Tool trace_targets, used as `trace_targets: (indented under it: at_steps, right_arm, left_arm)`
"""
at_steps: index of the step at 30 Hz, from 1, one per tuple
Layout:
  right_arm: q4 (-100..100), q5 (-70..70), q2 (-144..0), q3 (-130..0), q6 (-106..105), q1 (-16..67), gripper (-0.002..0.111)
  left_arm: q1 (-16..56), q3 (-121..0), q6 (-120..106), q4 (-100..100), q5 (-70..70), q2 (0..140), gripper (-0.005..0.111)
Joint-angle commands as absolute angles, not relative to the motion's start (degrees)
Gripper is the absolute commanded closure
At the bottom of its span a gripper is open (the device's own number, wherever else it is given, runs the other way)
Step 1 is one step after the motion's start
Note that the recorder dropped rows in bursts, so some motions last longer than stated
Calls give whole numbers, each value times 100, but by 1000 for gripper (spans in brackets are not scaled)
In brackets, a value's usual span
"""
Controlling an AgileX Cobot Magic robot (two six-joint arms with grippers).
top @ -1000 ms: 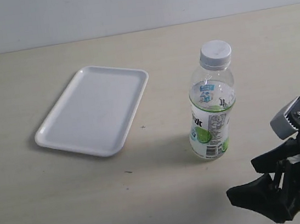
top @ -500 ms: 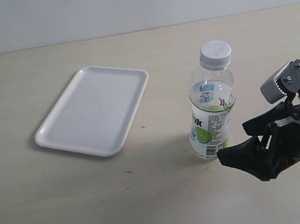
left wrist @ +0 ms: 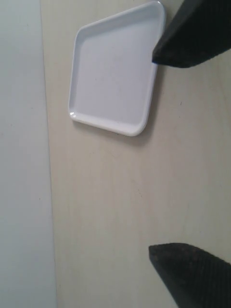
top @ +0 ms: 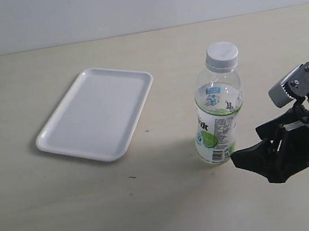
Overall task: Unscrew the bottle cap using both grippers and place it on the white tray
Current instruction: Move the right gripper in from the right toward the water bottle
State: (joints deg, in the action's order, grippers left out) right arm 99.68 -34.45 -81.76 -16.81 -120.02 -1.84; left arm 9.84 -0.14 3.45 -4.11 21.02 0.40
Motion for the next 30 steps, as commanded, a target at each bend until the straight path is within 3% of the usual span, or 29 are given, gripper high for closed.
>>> trace_targets:
  at_steps: [1, 18, 30]
  right_arm:
    - [9995, -3561, -8199, -1709, -12127, -196, 32]
    - [9995, -3515, -8199, -1695, -12010, -196, 32]
    - [6609, -2714, -8199, -2105, -7913, -196, 33]
  left_arm:
    - [1024, 0, 344, -434, 2068, 0, 13]
    - [1024, 0, 344, -434, 2068, 0, 13]
    - [1024, 0, 344, -434, 2068, 0, 13]
